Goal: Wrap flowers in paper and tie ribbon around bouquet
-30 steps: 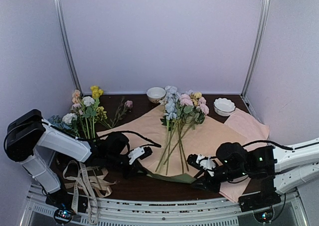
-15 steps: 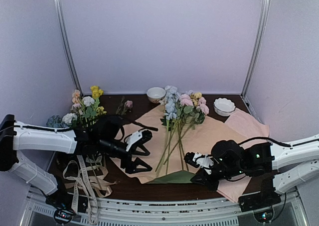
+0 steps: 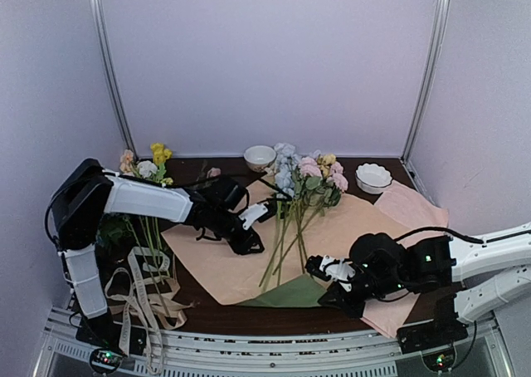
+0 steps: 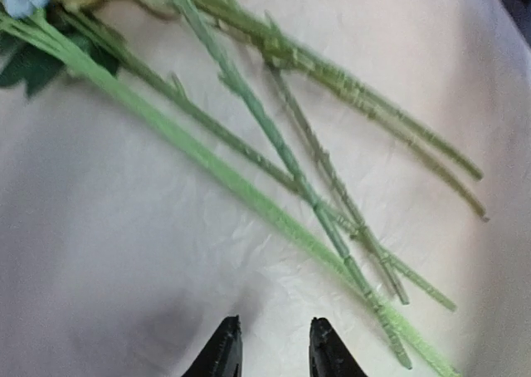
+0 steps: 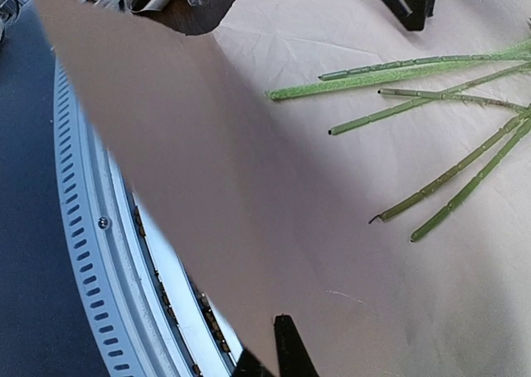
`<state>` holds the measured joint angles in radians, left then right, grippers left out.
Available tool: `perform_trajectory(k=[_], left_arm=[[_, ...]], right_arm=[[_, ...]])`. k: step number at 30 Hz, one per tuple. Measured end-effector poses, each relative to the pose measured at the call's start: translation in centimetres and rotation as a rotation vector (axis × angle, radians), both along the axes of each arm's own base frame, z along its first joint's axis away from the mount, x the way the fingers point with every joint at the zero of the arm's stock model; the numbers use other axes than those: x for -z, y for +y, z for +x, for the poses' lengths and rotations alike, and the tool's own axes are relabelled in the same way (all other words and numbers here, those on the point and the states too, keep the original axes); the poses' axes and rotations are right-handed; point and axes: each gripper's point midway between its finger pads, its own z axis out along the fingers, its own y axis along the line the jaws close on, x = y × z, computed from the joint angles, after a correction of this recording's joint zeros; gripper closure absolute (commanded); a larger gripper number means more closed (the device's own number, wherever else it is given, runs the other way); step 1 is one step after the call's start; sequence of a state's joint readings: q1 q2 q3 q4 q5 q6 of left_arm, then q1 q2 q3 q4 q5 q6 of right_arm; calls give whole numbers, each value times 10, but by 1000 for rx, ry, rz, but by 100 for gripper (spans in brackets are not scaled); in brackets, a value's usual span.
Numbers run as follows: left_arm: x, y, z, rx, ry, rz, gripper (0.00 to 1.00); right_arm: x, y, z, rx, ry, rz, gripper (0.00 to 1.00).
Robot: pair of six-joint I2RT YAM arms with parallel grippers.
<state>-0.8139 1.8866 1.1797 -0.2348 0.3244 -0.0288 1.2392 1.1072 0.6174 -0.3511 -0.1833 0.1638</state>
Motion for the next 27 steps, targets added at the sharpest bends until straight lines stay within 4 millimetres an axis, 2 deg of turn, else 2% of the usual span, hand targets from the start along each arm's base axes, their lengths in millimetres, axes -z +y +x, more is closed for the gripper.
perform_trajectory(k=[3,4,12,20,23,27], left_arm=[[36,3,-15,26,28,127,72],[39,2,-16,35,16,143,72],[39,-27,-14,141,-91,176,72],[38,-58,-16,226,-101,122,71],[36,-63,-19,243,-88,100,67],[28,-61,-21,243,-87,59,53]], right_arm=[[0,0,0,0,1,-2,100],[0,0,0,1,2,-1,100],[0,0,-1,1,6,2,100],[-2,1,-1,0,6,6,100],[-6,4,0,0,3,15,100],[-10,4,7,30,12,25,100]])
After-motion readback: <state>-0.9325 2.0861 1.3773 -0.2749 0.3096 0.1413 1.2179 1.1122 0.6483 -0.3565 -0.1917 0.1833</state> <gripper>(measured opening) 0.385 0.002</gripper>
